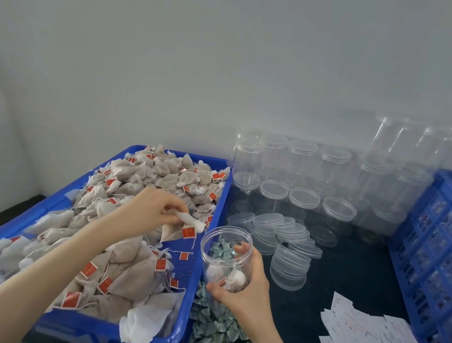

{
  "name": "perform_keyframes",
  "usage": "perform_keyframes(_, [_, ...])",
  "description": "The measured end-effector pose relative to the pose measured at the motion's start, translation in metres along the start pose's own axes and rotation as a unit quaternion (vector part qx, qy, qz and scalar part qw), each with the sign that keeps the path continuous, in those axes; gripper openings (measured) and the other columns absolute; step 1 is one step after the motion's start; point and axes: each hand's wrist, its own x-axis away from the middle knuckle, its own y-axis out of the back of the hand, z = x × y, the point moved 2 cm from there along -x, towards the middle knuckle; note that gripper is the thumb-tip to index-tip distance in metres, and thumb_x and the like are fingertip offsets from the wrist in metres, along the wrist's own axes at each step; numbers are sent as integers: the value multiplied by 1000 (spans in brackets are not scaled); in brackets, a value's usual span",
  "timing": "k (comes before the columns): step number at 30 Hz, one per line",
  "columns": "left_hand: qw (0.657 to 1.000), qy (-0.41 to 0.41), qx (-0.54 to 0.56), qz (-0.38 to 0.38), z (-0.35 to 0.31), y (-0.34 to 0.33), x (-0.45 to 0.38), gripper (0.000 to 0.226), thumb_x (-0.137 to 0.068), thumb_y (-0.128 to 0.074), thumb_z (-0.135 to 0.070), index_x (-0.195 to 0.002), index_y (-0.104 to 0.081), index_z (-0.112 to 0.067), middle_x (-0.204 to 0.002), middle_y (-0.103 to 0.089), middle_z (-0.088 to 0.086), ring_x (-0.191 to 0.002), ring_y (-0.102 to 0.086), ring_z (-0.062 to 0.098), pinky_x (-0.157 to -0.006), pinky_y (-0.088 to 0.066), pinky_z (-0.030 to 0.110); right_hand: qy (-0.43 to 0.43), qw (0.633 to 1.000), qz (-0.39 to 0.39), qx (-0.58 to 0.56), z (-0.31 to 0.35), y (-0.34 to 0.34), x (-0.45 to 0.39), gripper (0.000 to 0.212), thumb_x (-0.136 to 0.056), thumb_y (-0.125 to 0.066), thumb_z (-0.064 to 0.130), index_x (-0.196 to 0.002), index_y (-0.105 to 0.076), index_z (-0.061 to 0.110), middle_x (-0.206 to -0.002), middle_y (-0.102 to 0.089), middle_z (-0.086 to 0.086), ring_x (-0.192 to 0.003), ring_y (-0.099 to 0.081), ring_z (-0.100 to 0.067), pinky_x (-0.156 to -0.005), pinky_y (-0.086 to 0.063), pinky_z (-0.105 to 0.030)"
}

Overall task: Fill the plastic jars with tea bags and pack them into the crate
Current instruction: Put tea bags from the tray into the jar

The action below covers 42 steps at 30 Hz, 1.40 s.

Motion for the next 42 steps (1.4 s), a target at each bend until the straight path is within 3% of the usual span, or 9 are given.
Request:
perform_keyframes(6, [997, -60, 21, -52, -38, 22, -17, 13, -86, -67, -22, -96, -71, -30, -80, -63, -18, -77, -56, -1, -70, -40, 6, 0, 1000, 8, -3, 0, -5, -2, 88, -47, -86, 36, -124, -45, 43, -118, -58, 32, -113, -60, 0, -89, -54, -23])
perform_keyframes(13, [984, -127, -89, 94, -85, -16, -32, 20, -90, -57, -25, -103, -73, -26, -94, -70, -9, -82, -61, 7, -80, -52, 29, 22, 1000, 3, -12, 5, -4, -3, 81, -53, -87, 30, -119, -48, 54, -118, -66, 13, -107, -65, -9, -81, -55, -25])
perform_keyframes(15, [972, -145, -132, 130, -94, -28, -34, 22, -88, -54, -22, -96, -74, -24, -82, -68, -5, -75, -60, 15, -70, -53, 33, 23, 1000, 3, -12, 6, -2, -4, 80, -53, -88, 28, -116, -48, 58, -117, -67, 14, -107, -67, -10, -83, -57, -29])
perform_keyframes(18, [950, -175, -183, 180, -103, -41, -36, 21, -87, -50, -11, -69, -56, -21, -57, -42, -7, -52, -39, 12, -48, -34, 24, 22, 1000, 1, -8, 5, 0, -6, 83, -53, -89, 26, -115, -46, 61, -115, -69, 12, -104, -69, -12, -87, -58, -33])
perform_keyframes(24, [932, -159, -143, 292, -101, -51, -39, 18, -95, -50, -12, -78, -56, -16, -61, -40, -13, -51, -37, 5, -48, -29, 13, 18, 1000, -2, 24, 1, 3, -4, 91, -48, -89, 33, -112, -37, 72, -116, -61, 28, -108, -64, -1, -86, -56, -22])
perform_keyframes(29, [963, -175, -38, 200, -90, -25, -30, 28, -94, -56, -25, -121, -63, -28, -80, -58, -23, -73, -52, -18, -68, -36, 0, 16, 1000, 1, 6, -2, 5, -4, 87, -52, -89, 26, -116, -44, 62, -113, -68, 13, -101, -69, -9, -80, -56, -23])
perform_keyframes(35, [985, -87, -31, 142, -45, -7, -13, 10, -91, -60, -30, -99, -67, -31, -87, -63, -23, -78, -55, -16, -69, -40, -1, 12, 1000, -20, -12, -1, 12, -5, 82, -49, -90, 27, -117, -49, 49, -109, -66, 18, -98, -68, -8, -77, -53, -18])
perform_keyframes(39, [936, -48, -101, 333, -27, -35, 11, 30, -90, -59, -41, -115, -62, -25, -108, -67, -12, -93, -59, 1, -84, -47, 16, 3, 1000, -26, -11, -3, 13, -7, 84, -49, -88, 25, -120, -48, 46, -106, -66, 17, -96, -68, -10, -76, -54, -21])
perform_keyframes(42, [868, -26, -104, 485, -24, -57, 28, 40, -84, -64, -48, -115, -59, -22, -100, -62, -12, -89, -55, 9, -77, -46, 23, 1, 1000, -24, -11, -3, 12, -9, 80, -50, -88, 25, -114, -49, 53, -105, -67, 17, -96, -69, -10, -76, -55, -22])
